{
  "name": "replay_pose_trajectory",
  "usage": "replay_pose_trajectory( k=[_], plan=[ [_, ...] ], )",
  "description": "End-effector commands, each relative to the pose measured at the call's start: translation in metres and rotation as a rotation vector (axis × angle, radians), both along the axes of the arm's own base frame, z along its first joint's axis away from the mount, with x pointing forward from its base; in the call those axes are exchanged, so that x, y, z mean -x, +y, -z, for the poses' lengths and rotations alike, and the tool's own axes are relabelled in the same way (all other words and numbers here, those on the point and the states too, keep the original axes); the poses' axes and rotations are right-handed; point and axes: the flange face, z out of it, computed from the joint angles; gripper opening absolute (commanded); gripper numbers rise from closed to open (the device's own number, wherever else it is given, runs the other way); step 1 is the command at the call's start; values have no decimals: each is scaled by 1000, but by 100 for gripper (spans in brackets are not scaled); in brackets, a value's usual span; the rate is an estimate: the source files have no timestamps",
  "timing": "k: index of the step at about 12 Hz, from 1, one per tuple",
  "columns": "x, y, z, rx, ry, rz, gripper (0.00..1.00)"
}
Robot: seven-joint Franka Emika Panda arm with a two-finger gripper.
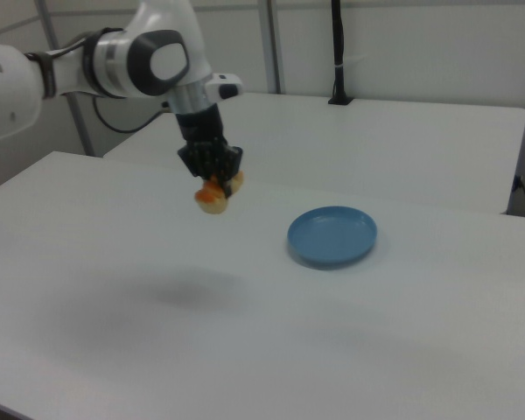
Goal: Put the bread on a plate
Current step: 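Carry the held bread roll over the light blue plate, then lower the bread roll onto the plate and open the gripper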
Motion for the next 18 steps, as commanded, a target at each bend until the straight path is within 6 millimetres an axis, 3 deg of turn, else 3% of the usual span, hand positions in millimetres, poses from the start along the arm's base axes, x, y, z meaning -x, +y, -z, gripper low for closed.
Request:
replay_pose_trajectory(
  k=[1,4,8,12,14,16,17,18],
  plan=[
    [-48,-47,24,19,-17,54,10],
    [-75,-77,42,34,-117,130,12],
    [-111,-80,94,44,-220,238,14],
    [-124,-93,102,52,-341,320,15],
    [-129,-105,125,70,-365,355,18],
    [-133,-104,143,71,-377,358,19],
    [-134,-104,145,69,-391,368,22],
    [-135,-102,145,68,-394,367,31]
  ],
)
